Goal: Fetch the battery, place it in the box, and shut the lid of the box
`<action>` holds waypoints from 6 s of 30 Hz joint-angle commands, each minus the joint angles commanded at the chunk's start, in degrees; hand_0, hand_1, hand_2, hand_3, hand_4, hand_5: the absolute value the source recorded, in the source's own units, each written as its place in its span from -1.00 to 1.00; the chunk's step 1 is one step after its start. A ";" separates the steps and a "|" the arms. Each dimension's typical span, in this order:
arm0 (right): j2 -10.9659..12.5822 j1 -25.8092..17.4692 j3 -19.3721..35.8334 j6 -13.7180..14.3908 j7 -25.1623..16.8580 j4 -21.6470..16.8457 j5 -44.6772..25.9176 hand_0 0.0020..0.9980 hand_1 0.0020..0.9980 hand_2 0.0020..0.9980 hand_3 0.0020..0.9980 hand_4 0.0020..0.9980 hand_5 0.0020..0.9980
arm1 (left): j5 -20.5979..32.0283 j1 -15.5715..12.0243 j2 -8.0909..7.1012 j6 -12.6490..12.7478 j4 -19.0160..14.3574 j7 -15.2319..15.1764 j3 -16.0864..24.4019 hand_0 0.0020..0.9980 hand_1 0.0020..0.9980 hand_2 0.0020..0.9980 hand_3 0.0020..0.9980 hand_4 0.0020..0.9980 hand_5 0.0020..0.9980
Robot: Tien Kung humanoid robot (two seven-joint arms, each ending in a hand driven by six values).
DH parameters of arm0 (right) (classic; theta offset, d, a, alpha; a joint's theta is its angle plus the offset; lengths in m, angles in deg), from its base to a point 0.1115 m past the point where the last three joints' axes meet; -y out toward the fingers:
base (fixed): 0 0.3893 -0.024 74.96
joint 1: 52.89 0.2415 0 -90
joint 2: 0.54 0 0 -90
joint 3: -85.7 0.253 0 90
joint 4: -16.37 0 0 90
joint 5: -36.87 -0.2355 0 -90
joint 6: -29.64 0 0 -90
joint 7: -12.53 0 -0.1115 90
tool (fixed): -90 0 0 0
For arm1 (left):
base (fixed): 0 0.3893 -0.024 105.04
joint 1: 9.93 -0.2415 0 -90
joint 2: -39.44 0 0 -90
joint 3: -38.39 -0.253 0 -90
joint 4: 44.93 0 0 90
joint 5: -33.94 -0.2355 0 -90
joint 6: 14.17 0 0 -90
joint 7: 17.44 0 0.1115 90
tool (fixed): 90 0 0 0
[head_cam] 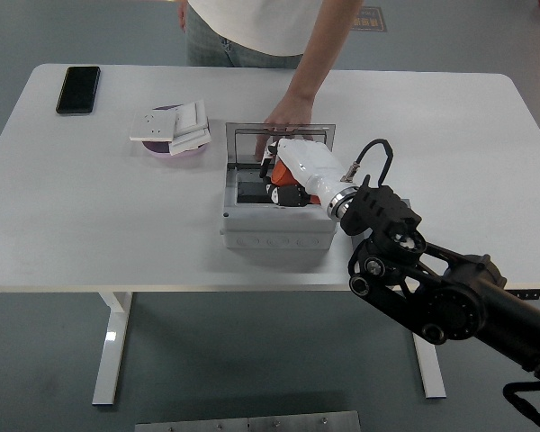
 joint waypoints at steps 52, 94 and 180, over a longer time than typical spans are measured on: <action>-5.27 5.22 -2.40 8.61 -8.24 14.40 -7.81 -0.51 -0.52 -0.38 -0.36 -0.78 -1.00 | -1.54 1.12 -0.32 0.01 -0.13 0.68 1.02 0.17 0.51 0.20 0.10 0.13 -0.86; -2.14 9.38 -12.72 1.85 -5.31 12.53 -6.99 -0.50 -0.53 -0.38 -0.36 -0.76 -1.00 | -1.44 1.50 -0.60 0.18 -0.07 0.32 1.24 0.18 0.51 0.20 0.10 0.12 -0.86; 3.55 14.10 -6.54 -0.97 -4.17 7.13 -7.18 0.13 0.21 0.26 0.39 0.67 -0.68 | -3.48 1.60 -0.75 1.08 -0.38 1.95 3.56 0.18 0.48 0.18 0.09 0.07 -0.90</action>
